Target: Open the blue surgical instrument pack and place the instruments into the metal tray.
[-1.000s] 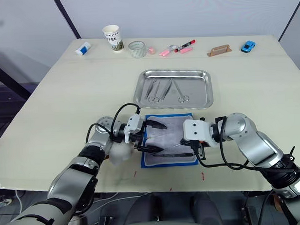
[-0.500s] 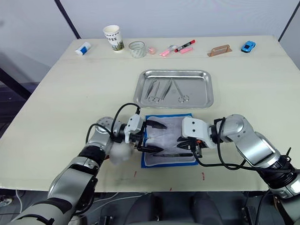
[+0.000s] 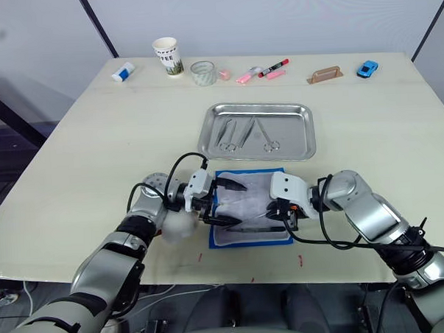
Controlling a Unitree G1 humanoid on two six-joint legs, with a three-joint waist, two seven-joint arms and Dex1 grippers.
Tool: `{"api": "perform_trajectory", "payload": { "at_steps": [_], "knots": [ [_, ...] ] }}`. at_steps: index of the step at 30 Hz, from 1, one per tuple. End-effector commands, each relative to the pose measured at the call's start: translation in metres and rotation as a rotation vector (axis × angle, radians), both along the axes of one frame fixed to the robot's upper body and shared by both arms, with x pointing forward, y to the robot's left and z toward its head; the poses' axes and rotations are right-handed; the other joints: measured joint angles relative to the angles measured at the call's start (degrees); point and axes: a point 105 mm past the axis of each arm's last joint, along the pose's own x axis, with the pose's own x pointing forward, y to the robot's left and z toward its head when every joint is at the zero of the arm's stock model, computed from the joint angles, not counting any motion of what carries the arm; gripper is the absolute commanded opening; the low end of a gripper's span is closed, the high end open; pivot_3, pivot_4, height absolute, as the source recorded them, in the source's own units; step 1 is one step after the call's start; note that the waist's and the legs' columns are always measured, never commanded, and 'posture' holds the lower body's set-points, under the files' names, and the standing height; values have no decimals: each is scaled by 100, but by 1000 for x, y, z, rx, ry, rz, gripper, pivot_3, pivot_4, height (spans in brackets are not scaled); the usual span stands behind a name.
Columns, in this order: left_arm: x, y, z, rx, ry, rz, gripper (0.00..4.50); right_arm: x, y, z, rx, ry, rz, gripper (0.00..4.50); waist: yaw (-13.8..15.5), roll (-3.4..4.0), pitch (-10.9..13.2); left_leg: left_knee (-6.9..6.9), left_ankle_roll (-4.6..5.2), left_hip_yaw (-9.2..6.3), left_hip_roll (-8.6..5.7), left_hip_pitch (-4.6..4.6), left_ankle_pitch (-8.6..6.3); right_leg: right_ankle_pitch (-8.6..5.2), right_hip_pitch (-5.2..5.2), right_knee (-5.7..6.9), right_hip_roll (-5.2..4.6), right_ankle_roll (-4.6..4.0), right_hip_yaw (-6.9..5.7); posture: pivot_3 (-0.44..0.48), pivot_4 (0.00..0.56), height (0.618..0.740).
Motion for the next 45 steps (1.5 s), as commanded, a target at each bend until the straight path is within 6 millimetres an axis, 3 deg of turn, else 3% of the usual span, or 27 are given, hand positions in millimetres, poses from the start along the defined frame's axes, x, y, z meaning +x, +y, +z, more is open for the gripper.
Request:
{"api": "perform_trajectory", "payload": {
  "at_steps": [1, 9, 10, 12, 20, 31, 45],
  "knots": [
    [-18, 12, -32, 87, 122, -14, 4500, 1, -2, 0, -39, 17, 4, 856, -2, 1, -1, 0, 0, 0, 0, 0, 0, 0, 0, 0, 0, 0, 0, 0, 150, 718],
    [-18, 12, -32, 85, 121, -12, 4500, 0, 1, -1, -79, 47, 22, 856, -4, 3, -2, 0, 0, -2, 0, 0, 0, 0, 0, 0, 0, 0, -1, 0, 150, 718],
    [-18, 12, -32, 85, 121, -12, 4500, 0, 3, -1, -82, 39, 24, 309, -3, 3, -2, 0, 0, -1, 0, 0, 0, 0, 0, 0, 0, 0, -1, 0, 150, 718],
    [-18, 12, -32, 83, 121, -12, 4500, 1, 6, 1, -84, 24, 30, 100, -5, 3, -2, 0, 0, -1, 0, 0, 0, 0, 0, 0, 0, 0, -1, 0, 150, 718],
    [-18, 12, -32, 82, 120, -12, 4500, 1, 11, 6, -69, 10, 37, 100, -8, 4, -3, 0, 0, -3, 0, 1, 0, 0, 0, 1, 1, 0, -1, 0, 150, 718],
    [-18, 12, -32, 85, 121, -15, 4500, -8, 23, 33, -69, -105, 115, 100, -8, 5, -3, 0, 0, -4, 1, 0, 0, 0, -1, 1, 0, -1, -2, 0, 150, 718],
    [-19, 10, -33, 84, 126, -19, 4500, 1, 6, 47, -127, -204, 108, 100, -3, 4, -2, 0, 0, -3, 1, -2, 0, -1, -2, -1, -2, -1, -3, 0, 150, 718]
  ]
}}
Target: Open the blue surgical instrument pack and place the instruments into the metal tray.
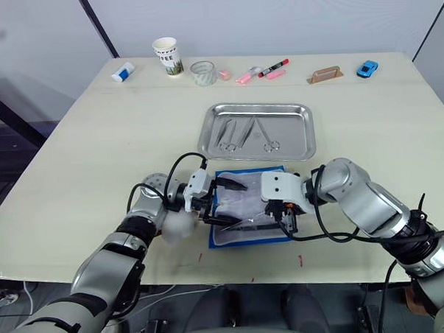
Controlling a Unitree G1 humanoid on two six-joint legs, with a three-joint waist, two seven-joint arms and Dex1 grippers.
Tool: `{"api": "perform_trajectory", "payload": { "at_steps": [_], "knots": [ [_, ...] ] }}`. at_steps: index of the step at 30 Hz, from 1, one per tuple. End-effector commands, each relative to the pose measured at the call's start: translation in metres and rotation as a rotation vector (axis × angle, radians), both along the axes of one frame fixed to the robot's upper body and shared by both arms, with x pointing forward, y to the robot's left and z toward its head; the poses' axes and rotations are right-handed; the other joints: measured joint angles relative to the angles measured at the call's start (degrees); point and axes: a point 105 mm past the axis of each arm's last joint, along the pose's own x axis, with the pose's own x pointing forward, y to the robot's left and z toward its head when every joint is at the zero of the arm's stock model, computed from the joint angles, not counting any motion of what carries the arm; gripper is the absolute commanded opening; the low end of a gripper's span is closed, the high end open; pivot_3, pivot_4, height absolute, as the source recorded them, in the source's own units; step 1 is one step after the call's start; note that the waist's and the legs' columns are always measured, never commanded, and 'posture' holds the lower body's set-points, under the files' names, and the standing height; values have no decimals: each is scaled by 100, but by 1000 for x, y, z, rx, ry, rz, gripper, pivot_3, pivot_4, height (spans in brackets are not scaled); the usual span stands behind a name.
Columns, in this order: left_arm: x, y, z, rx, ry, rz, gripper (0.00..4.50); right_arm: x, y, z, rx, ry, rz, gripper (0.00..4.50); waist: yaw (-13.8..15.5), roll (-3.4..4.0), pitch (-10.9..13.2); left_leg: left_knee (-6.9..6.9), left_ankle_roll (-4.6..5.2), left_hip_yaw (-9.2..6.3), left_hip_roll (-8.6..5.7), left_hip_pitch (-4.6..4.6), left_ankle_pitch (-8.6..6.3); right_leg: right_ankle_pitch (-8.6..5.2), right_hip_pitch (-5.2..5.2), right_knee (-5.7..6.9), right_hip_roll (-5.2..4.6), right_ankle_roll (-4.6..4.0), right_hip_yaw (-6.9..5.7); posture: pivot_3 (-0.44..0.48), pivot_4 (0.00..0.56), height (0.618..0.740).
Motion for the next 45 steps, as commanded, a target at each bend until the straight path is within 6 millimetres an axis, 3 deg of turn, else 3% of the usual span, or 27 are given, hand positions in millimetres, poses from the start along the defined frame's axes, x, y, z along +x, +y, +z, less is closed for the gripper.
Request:
{"api": "perform_trajectory", "payload": {
  "at_steps": [1, 16, 34, 39, 45],
  "knots": [
    [-19, 9, -33, 91, 126, -25, 4500, 6, -3, 22, 19, -107, 15, 100, -1, 0, 0, 0, 0, 0, 0, 0, 0, 0, 0, 0, 0, 0, 0, 0, 150, 718],
    [-18, 9, -33, 91, 126, -25, 4500, 13, -37, 28, 6, -174, -38, 100, 5, -1, 1, 0, 0, 3, 0, 0, 0, 0, 0, -2, -2, 1, 1, 0, 150, 718],
    [-17, 10, -32, 95, 124, -22, 4500, 14, -102, 39, -41, -218, -156, 100, 12, 1, 0, 0, 0, 4, -1, 1, 0, 0, 1, -2, -1, 1, 3, 0, 150, 718],
    [-17, 9, -32, 94, 124, -22, 4500, 12, -106, 41, -2, -211, -191, 100, 13, 1, 0, 0, 0, 5, -1, 0, 0, 0, 1, -2, -1, 1, 3, 0, 150, 718],
    [-17, 8, -32, 89, 124, -25, 4500, 21, -94, 56, 187, -180, -320, 100, 12, 3, 0, 0, 0, 5, -1, 1, 0, 0, 1, -1, -1, 1, 5, 0, 150, 718]
  ]
}}
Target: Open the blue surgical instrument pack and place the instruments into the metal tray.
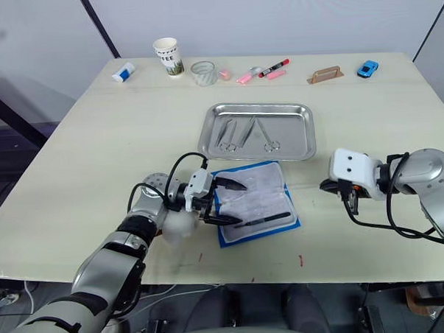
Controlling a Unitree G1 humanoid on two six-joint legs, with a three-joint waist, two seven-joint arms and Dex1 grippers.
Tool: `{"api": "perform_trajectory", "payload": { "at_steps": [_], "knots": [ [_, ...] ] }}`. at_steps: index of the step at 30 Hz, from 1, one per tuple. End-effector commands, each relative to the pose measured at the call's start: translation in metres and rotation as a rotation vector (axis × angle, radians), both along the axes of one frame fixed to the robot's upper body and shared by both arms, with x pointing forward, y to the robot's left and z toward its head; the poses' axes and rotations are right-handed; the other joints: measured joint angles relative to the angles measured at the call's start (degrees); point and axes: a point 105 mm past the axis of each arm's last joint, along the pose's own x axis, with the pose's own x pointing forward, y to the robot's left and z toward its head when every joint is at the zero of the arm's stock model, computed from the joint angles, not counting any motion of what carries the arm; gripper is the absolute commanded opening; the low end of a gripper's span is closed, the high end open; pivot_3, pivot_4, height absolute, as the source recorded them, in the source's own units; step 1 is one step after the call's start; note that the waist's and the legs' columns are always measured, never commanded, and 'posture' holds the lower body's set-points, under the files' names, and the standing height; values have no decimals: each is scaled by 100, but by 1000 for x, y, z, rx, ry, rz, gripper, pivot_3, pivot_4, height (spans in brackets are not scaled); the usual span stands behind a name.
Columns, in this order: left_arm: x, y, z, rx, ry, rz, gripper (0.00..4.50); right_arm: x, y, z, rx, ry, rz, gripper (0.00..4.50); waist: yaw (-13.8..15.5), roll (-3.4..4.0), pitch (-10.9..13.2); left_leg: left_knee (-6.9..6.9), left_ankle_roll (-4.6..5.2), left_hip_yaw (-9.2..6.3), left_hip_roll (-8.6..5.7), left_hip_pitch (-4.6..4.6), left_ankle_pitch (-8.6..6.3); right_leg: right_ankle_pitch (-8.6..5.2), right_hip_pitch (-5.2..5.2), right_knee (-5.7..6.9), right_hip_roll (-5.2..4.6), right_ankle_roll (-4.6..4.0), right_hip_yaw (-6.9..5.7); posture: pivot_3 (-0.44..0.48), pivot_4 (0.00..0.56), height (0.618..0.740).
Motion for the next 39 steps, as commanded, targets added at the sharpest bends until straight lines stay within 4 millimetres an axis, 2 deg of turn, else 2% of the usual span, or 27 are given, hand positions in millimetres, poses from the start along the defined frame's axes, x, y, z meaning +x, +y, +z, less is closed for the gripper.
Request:
{"api": "perform_trajectory", "payload": {
  "at_steps": [1, 2, 6, 11, 16, 28, 35, 39],
  "knots": [
    [-18, 8, -32, 85, 121, -25, 4500, 4, 9, 20, 97, -43, -42, 100, 6, 0, 0, 0, 0, 0, 0, 0, 0, 0, 0, 0, 0, 0, 0, 0, 150, 718],
    [-18, 8, -32, 84, 121, -25, 4500, 4, 9, 20, 106, -38, -49, 100, 13, 0, 0, 0, 0, 0, 0, -1, 0, 0, 0, -1, 0, 0, 0, 0, 150, 718],
    [-17, 9, -31, 82, 120, -20, 4500, 28, 26, 25, 290, -36, -231, 100, 3, 6, -3, 1, 0, 1, 0, 0, 0, 1, 0, 1, 0, -1, 4, 0, 150, 718],
    [-17, 8, -31, 81, 119, -18, 4500, 49, 35, 25, 365, -35, -380, 100, 13, 7, -3, 0, 1, -2, -2, -3, 0, 1, -1, -2, -1, -1, 0, 0, 150, 718],
    [-16, 9, -30, 80, 117, -16, 4500, 79, 46, 24, 429, -56, -531, 100, 8, 16, -6, 0, 2, 0, -4, -4, 1, 1, -3, 4, -1, 0, 2, 0, 150, 718],
    [-16, 11, -31, 81, 118, -10, 4500, 132, 57, -3, 489, -25, -714, 100, -8, 21, -6, -2, 8, -3, -4, -4, 4, 1, -3, 8, -1, 1, -2, 0, 150, 718],
    [-17, 11, -31, 79, 118, -9, 4500, 151, 56, -10, 492, -29, -774, 100, -15, 25, -6, -4, 10, -1, -4, -3, 5, 1, -3, 8, -2, 1, -2, 0, 150, 718],
    [-17, 12, -31, 81, 118, -7, 4500, 155, 57, -13, 484, -27, -778, 100, -17, 26, -6, -5, 10, 0, -4, -3, 6, 1, -3, 9, -2, 1, 0, 0, 150, 718]
  ]
}}
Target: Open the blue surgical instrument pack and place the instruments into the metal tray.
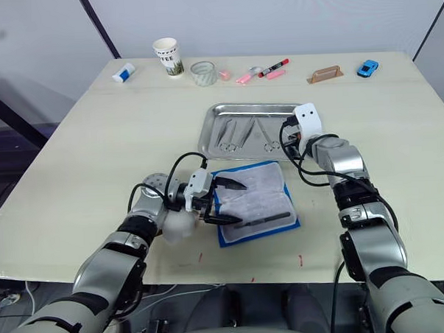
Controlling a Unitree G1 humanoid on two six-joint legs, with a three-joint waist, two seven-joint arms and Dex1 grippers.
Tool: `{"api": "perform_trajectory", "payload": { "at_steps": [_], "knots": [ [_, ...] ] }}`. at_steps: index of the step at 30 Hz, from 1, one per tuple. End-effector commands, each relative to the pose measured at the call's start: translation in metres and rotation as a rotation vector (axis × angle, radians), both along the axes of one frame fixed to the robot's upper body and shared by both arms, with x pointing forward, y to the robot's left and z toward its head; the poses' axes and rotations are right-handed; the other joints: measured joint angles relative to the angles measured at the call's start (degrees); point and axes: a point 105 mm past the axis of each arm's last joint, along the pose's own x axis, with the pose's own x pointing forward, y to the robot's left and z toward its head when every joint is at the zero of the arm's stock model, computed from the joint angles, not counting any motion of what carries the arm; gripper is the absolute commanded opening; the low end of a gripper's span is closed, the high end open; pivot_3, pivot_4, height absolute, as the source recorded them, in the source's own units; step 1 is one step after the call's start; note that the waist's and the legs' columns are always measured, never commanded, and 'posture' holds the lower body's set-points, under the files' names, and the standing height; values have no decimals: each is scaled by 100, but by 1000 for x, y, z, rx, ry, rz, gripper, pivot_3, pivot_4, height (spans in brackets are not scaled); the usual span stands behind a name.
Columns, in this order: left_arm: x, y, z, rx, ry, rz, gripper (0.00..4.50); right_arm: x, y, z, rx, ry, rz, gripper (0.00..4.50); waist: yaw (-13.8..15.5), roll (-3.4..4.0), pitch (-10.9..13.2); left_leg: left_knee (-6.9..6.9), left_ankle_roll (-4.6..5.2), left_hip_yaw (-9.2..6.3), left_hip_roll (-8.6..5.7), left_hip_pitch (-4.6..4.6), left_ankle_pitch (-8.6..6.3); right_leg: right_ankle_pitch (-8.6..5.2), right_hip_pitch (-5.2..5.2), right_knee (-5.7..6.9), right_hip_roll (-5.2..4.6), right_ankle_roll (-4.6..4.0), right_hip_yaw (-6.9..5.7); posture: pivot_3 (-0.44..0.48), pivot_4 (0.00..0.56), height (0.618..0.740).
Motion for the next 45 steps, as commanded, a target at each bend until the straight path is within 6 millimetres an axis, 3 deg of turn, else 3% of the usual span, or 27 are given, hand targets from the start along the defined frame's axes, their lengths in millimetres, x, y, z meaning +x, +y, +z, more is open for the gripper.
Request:
{"api": "perform_trajectory", "payload": {
  "at_steps": [1, 6, 7, 9, 15, 16, 17, 22, 26, 29, 36, 39, 45],
  "knots": [
    [-18, 11, -32, 86, 120, -17, 4500, 9, 3, 20, 6, -72, 2, 100, 0, 1, 0, 0, 0, 0, 0, -1, 0, 0, 0, 0, 0, 0, 0, 0, 150, 718],
    [-18, 13, -32, 87, 121, -14, 4500, 10, 8, 17, 7, -61, 21, 100, -3, 3, -1, 0, 0, 0, 0, 0, 0, 0, 0, 1, 0, 0, 0, 0, 150, 718],
    [-19, 13, -32, 87, 121, -13, 4500, 10, 8, 17, 9, -62, 23, 531, -3, 3, -1, 0, 0, 0, 0, 0, 0, 0, 0, 1, 0, 0, 0, 0, 150, 718],
    [-19, 13, -33, 87, 122, -13, 4500, 10, 9, 17, 12, -64, 29, 839, -4, 3, -1, 0, 0, 0, 0, 0, 0, 0, 0, 1, 0, 0, 1, 0, 150, 718],
    [-19, 14, -33, 87, 123, -12, 4500, 8, 7, 28, 13, -114, 53, 3708, -8, 4, 0, -1, 0, 0, 0, 0, 0, 0, -1, 1, 0, 0, 1, 0, 150, 718],
    [-19, 14, -33, 87, 123, -12, 4500, 7, 7, 33, 17, -131, 61, 3852, -8, 4, 0, -1, 0, 0, 0, 0, 0, 0, -1, 1, 0, 0, 1, 0, 150, 718],
    [-19, 14, -33, 87, 123, -12, 4500, 5, 7, 36, 24, -143, 75, 4470, -9, 4, 0, -1, 0, 0, 0, 0, 0, 0, -1, 1, 0, 0, 1, 0, 150, 718],
    [-19, 14, -33, 86, 122, -10, 4500, -16, 8, 52, 14, -207, 211, 4470, -6, 4, 0, -2, 0, -2, 0, -1, 0, 0, -1, -1, 0, 0, 0, 0, 150, 718],
    [-19, 13, -33, 86, 122, -11, 4500, -56, 9, 58, 7, -284, 460, 4470, -1, 4, 0, -3, 0, -5, 0, -3, 0, -1, 0, -6, 0, 1, -3, 0, 150, 718],
    [-18, 13, -32, 85, 122, -11, 4500, -87, 6, 53, 45, -286, 620, 4470, -3, 3, 1, -4, 0, -4, 0, -2, 0, -1, 1, -6, 1, 1, -1, 0, 150, 718],
    [-17, 13, -32, 90, 119, -11, 4500, -137, 10, 31, 1, -207, 896, 4470, -4, 1, 2, -4, 0, -4, 0, 2, 0, -1, 2, -7, 4, 1, 0, 0, 150, 718],
    [-16, 13, -31, 94, 117, -10, 4500, -149, 16, 16, -73, -167, 987, 4470, -3, -1, 4, -4, 0, -5, 0, 2, 0, -1, 2, -7, 4, 1, -1, 0, 150, 718],
    [-15, 14, -30, 98, 111, -11, 4500, -150, 24, -3, -146, -134, 1054, 4470, 4, -3, 5, -3, 0, -5, 0, 2, 0, -1, 2, -8, 4, 0, -2, 0, 150, 718]
  ]
}}
